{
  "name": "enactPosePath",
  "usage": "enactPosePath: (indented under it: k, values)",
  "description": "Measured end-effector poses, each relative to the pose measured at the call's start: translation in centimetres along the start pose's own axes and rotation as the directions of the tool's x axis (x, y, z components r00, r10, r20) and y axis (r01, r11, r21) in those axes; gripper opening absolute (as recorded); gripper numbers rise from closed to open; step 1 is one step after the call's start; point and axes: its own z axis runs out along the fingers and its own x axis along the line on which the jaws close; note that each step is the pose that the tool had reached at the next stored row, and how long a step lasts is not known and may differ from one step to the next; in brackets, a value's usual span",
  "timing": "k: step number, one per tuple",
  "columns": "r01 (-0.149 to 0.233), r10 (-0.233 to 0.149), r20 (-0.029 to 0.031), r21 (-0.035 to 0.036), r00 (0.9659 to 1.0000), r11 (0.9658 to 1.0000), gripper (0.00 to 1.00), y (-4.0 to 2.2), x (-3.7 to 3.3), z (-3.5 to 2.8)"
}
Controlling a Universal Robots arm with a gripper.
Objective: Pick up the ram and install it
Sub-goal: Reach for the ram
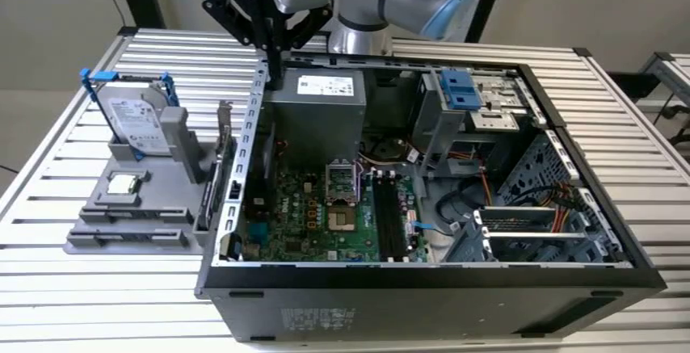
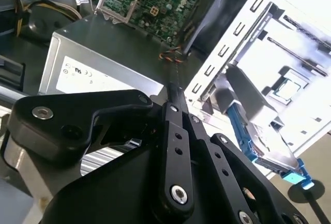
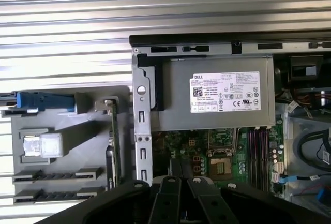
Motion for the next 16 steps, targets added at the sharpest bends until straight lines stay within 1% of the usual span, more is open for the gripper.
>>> enactPosePath:
  k: [8,16]
  values:
    - [0.0,0.0,0.0,0.0,1.0,1.0,0.0,-0.09,1.25,-0.03]
    - [0.0,0.0,-0.0007,0.0,1.0,1.0,0.0,-0.15,2.17,-0.05]
